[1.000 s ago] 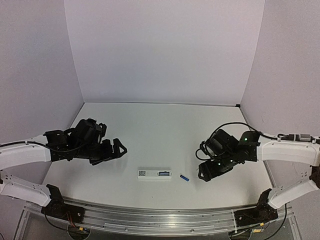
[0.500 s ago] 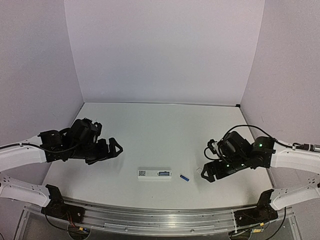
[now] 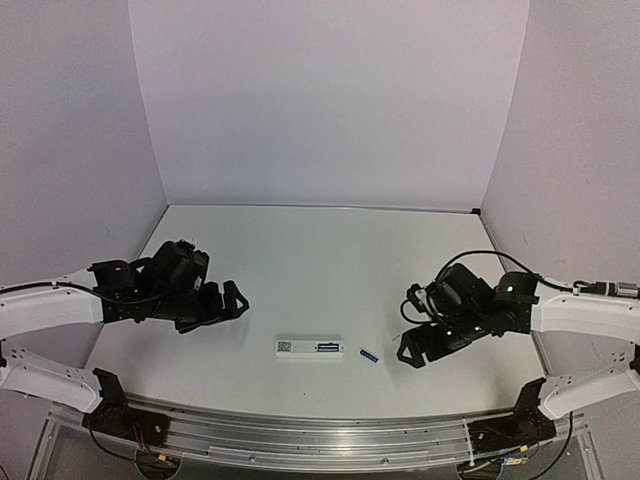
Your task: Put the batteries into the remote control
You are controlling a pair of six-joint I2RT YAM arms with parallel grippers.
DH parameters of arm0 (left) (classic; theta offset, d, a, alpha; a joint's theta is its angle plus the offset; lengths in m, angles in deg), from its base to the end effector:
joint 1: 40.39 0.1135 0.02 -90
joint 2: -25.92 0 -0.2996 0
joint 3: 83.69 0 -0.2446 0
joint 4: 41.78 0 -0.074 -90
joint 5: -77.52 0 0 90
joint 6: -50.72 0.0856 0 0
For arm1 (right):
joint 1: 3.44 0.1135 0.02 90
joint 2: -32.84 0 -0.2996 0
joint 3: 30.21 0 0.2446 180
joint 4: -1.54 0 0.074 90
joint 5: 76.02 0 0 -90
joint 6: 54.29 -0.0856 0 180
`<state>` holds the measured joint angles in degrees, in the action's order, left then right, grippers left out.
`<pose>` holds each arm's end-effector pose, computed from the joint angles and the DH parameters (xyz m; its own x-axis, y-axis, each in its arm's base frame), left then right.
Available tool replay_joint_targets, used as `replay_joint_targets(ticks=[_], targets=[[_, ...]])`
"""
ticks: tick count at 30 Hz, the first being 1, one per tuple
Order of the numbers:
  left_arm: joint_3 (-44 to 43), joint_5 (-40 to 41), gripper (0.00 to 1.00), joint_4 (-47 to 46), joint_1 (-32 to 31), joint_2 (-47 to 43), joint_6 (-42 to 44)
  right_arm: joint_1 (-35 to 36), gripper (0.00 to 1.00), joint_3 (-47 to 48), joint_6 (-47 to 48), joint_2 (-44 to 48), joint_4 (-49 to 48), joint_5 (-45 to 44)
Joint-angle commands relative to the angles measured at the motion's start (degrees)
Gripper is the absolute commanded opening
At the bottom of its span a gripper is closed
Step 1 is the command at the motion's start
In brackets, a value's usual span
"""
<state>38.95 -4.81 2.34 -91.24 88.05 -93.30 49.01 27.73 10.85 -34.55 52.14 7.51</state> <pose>0.1529 -0.1697 0.2383 -0.8566 -0.2181 -0.4677 0.0340 0.8804 -0.4730 0.1451 0.1729 0.2121 -0.7959 -0.3500 -0.4940 -0.4617 0.8787 0.1213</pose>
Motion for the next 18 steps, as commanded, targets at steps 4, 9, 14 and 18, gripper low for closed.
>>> replay_joint_targets(ticks=[4,9,14,18], targets=[[-1.42,-3.11,1.0,-2.37,-0.01,5.43,-1.88,-0.26,0.87,5.96,3.04,-7.66,-1.1,2.33],[-1.4,-5.19,1.0,-4.71,0.15,8.69,-0.76,-2.36,0.86,11.23,6.4,-15.19,-1.02,6.86],[-5.03,-6.5,1.0,-3.76,0.86,12.36,1.5,-4.9,0.85,17.44,10.79,-21.63,1.31,10.81],[-7.03,-7.49,1.0,-3.47,1.35,15.29,4.12,-5.04,0.78,22.26,13.35,-27.32,3.08,13.06]])
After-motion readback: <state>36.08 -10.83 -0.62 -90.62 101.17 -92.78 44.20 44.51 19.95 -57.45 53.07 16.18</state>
